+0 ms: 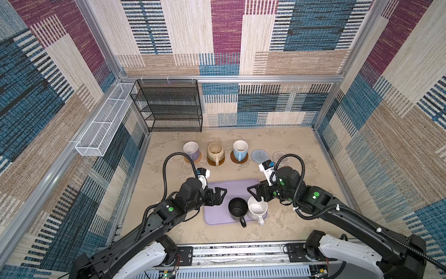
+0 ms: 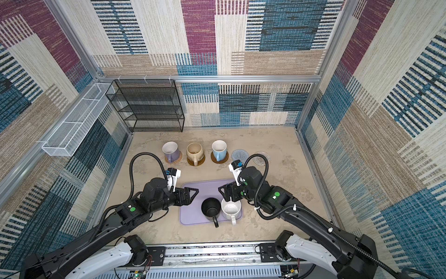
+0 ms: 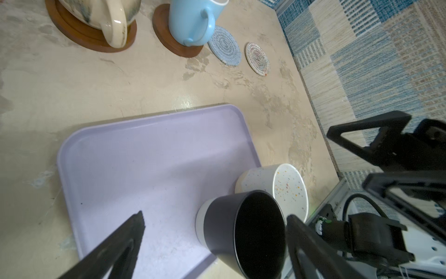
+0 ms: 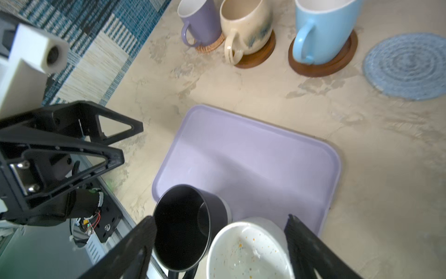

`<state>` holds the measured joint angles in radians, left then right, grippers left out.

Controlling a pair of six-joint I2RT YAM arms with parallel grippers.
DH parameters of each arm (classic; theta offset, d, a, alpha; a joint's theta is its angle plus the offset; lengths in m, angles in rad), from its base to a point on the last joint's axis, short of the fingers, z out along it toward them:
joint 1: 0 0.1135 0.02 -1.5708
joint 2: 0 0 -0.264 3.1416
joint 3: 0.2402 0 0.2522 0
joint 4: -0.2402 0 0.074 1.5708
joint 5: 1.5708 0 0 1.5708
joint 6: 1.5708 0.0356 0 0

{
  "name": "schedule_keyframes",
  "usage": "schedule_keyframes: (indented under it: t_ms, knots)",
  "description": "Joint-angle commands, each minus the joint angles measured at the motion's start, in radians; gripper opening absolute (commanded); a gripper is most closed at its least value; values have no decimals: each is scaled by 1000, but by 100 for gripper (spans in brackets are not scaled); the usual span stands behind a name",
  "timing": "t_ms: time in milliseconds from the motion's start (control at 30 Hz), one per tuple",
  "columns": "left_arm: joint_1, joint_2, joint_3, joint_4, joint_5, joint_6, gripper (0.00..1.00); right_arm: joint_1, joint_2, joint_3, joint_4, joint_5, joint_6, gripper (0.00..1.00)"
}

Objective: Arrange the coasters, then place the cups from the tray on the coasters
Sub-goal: 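Move the right gripper down to the black mug while the left withdraws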

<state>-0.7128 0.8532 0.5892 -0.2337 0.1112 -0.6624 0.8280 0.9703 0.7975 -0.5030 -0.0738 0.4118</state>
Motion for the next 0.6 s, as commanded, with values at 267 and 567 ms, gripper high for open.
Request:
schedule_keyframes:
  t_ms: [267,567]
  knots:
    - [2,3,-17,80,140,-7,96,343,75,10,-121,211,224,72]
    - [2,10,-44,115,181,-10,96,477,86,-63,-67,200,326,56]
